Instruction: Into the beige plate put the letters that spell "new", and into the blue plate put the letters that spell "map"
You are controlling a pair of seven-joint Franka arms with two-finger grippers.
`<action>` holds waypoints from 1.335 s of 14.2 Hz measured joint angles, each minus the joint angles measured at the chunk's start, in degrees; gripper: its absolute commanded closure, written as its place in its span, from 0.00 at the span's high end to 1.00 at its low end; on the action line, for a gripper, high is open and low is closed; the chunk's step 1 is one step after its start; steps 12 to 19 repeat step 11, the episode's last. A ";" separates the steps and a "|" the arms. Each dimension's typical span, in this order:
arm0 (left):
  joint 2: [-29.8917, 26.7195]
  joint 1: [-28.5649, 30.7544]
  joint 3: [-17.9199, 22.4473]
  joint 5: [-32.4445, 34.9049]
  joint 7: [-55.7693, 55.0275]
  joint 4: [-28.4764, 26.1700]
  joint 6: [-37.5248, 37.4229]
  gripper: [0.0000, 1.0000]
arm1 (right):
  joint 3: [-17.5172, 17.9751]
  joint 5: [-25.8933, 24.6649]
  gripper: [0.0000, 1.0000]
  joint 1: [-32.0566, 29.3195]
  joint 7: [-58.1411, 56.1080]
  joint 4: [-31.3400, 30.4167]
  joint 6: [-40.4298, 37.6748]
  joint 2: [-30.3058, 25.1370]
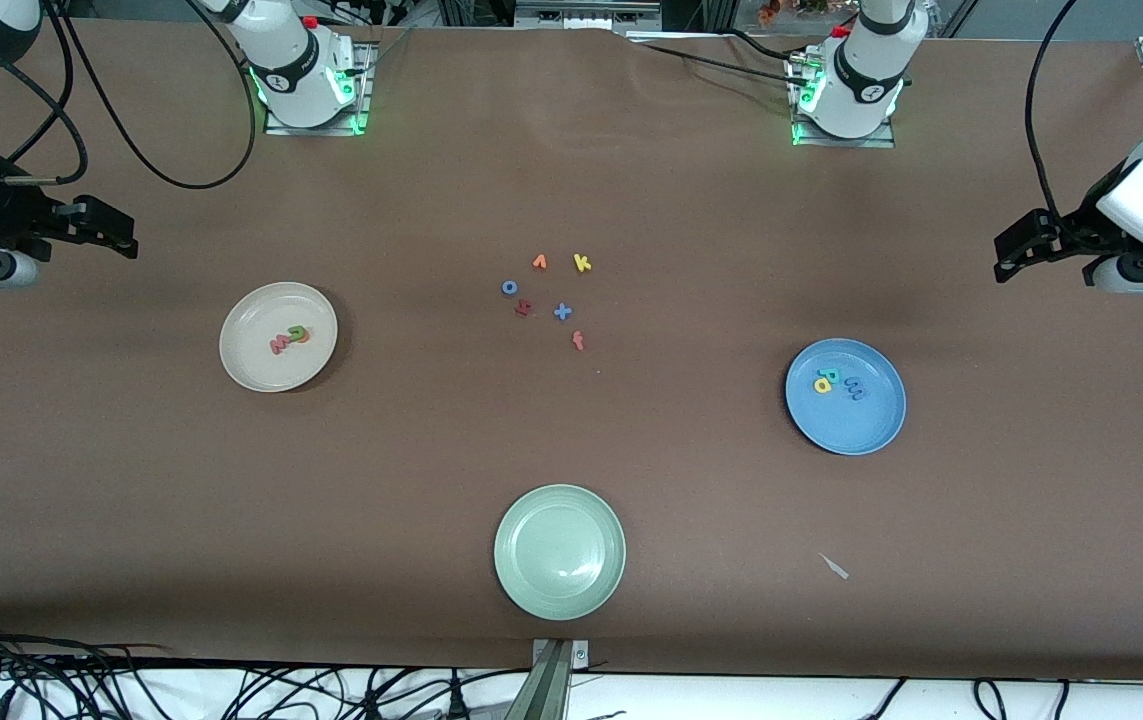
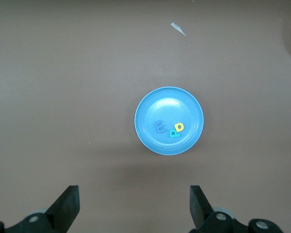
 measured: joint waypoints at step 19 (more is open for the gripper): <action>-0.67 -0.54 -0.22 0.00 0.05 0.20 -3.49 1.00 | 0.00 0.00 1.00 0.00 0.00 0.00 0.00 0.00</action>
